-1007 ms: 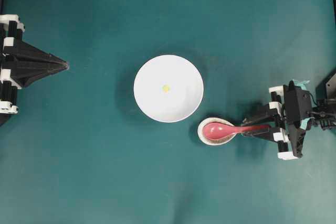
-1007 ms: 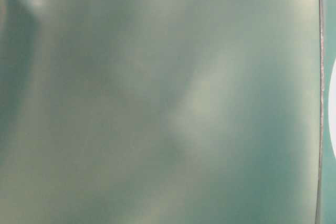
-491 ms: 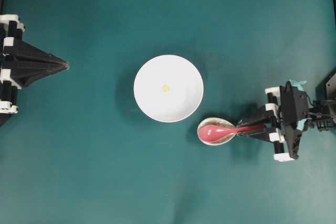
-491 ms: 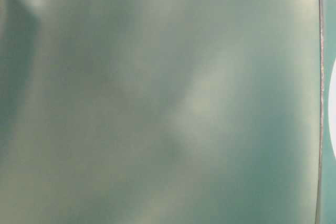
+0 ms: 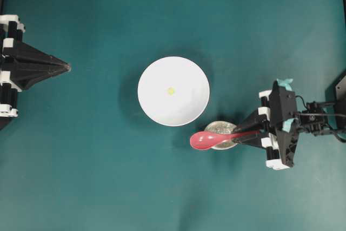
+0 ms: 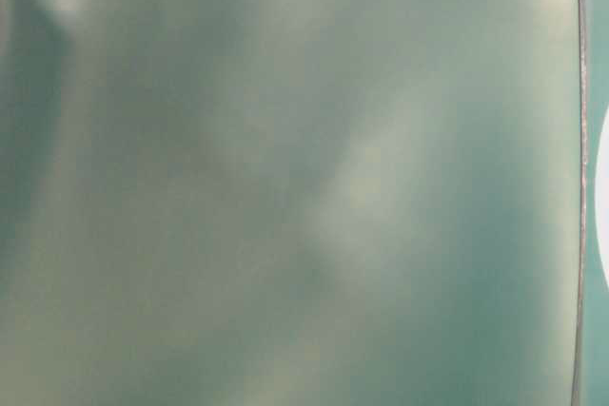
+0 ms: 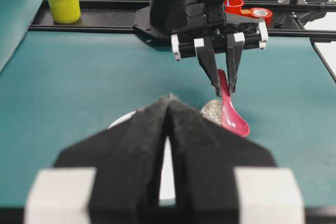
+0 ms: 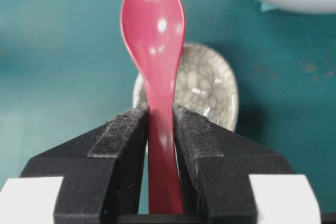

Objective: Scoop the yellow hexagonal prism block from the bowl with a spoon using the right arm.
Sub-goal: 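Lift the pink spoon with the right gripper and carry it over the bowl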

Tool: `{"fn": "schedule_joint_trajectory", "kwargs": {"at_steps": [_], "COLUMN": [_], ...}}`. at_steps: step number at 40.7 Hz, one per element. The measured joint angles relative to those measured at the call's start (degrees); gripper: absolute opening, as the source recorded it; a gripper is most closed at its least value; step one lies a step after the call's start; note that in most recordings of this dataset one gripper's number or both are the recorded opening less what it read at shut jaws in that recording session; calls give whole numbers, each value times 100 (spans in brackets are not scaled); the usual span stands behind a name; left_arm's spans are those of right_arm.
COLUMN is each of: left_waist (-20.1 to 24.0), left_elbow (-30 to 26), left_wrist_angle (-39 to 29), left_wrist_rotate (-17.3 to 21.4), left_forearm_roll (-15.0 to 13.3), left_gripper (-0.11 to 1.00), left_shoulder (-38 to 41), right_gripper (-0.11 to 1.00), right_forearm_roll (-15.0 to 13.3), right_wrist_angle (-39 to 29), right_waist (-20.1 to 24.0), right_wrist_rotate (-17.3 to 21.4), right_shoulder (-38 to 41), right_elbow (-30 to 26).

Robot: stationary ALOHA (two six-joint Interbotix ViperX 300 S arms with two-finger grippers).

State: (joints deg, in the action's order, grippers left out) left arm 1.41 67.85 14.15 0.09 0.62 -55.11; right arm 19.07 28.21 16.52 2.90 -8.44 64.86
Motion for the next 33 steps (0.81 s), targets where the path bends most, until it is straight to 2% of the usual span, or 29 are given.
{"fn": "schedule_joint_trajectory", "kwargs": {"at_steps": [7,15,24,33], "left_waist": [0,0,0,0], "left_elbow": [0,0,0,0], "left_wrist_angle": [0,-9,-9,0], "left_wrist_rotate": [0,-9,-9,-35], "left_forearm_roll": [0,0,0,0], "left_gripper": [-1,-1,-1,-1], "left_shoulder": [-9,-9,-9,-9], "right_gripper": [23,23,23,23], "right_forearm_roll": [-9,0,0,0], "right_wrist_angle": [-246,-510,-1283,-2039], "right_waist": [-185,-396,-563,-861], "right_wrist_rotate": [-149,-149,-149,-149], "right_shoulder": [-448,-1055,-1644,-1819], "right_elbow": [-26,-105,-387,-738]}}
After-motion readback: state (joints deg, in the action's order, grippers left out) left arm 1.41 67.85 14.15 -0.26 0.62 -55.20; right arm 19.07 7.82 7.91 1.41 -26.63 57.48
